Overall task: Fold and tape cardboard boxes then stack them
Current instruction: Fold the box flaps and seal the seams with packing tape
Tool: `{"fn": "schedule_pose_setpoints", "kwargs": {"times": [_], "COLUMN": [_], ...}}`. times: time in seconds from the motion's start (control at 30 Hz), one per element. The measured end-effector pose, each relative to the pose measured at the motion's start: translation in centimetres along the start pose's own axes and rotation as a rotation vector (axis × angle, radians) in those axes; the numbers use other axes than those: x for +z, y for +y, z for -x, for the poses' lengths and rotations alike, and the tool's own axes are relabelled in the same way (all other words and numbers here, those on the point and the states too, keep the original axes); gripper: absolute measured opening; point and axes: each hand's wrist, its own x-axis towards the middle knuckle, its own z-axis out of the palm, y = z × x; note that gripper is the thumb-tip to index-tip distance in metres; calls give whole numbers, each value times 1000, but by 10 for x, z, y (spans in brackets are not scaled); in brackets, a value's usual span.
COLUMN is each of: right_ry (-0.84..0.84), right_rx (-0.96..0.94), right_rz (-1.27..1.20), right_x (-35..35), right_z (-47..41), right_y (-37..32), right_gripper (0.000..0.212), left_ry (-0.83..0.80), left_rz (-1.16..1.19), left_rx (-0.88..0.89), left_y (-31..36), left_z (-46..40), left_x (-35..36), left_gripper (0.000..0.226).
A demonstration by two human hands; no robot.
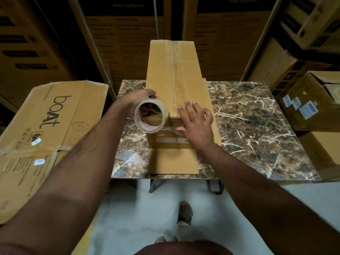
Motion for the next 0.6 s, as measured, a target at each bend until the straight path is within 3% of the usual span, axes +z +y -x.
{"fn": "schedule_pose_setpoints", "kwargs": {"times": [0.13, 0.27, 0.37, 0.5, 0.6], "right_ry": [-63, 12, -35, -234, -259], "right_rx": [31, 114, 188, 67, 21], "right_rz": [14, -146, -73, 3, -125], "right_x": [2, -12, -23, -25, -30], "right_z": [9, 0, -15, -5, -11], "right_y": [-4, -10, -18, -10, -6], "right_gripper": [103, 74, 64, 84, 73], "left_ry": [41, 71, 119, 187, 229], "left_rz": [-43, -30, 17, 33, 111], "left_rx": [52, 40, 26, 36, 66], "left_y": [-4, -7, -4, -11, -13], "left_z": [-1, 1, 5, 13, 22], "left_x": [6, 12, 17, 27, 27], "left_gripper": [17, 33, 41, 34, 31]}}
